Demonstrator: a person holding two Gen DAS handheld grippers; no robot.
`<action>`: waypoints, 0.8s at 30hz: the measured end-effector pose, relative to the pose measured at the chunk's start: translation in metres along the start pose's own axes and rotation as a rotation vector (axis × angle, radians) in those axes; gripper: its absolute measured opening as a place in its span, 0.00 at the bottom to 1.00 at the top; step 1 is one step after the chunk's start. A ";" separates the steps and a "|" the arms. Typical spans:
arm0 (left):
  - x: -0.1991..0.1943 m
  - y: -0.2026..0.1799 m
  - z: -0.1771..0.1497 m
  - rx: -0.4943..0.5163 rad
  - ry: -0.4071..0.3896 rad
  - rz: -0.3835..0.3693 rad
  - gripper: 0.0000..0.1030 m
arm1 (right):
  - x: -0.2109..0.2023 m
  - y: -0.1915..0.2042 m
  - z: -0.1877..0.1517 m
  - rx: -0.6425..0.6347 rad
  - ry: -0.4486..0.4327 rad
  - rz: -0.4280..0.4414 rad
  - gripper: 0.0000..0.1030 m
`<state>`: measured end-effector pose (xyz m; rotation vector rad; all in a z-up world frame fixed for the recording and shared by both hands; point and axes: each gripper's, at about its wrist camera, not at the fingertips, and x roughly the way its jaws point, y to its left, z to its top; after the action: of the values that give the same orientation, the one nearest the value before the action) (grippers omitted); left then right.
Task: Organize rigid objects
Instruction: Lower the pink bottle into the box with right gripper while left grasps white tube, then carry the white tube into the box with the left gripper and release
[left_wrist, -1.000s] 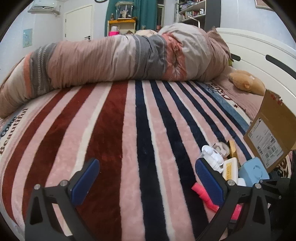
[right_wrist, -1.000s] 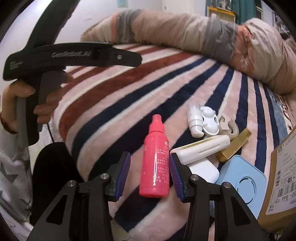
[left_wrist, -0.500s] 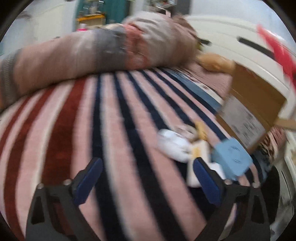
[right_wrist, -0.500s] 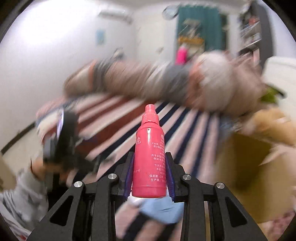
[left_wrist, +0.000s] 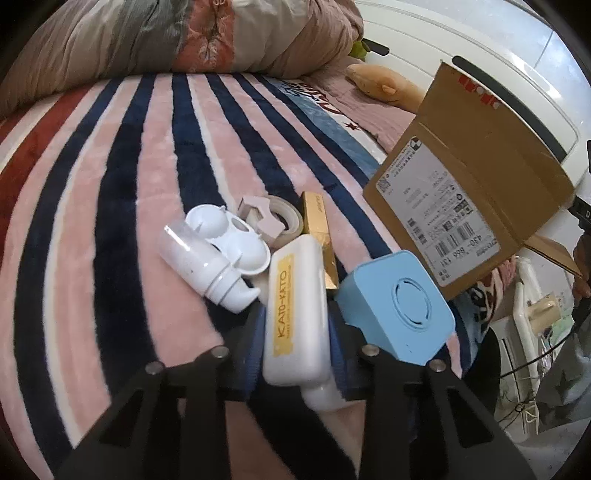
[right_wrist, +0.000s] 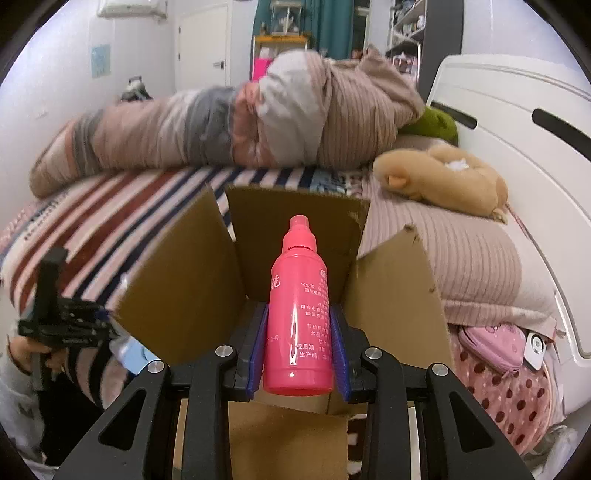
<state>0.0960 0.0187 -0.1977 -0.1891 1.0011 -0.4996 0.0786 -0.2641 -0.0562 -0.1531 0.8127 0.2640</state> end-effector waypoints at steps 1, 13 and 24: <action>0.000 0.000 0.001 -0.004 0.001 0.004 0.28 | 0.007 0.003 0.002 0.004 0.013 0.000 0.26; -0.056 -0.021 0.019 0.102 -0.076 0.077 0.14 | -0.052 0.044 -0.004 -0.006 -0.200 0.241 0.43; -0.156 -0.065 0.084 0.269 -0.231 0.120 0.14 | -0.034 0.156 -0.042 -0.119 -0.102 0.612 0.47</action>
<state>0.0781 0.0309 -0.0105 0.0533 0.7067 -0.4855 -0.0180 -0.1309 -0.0651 0.0029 0.7262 0.8914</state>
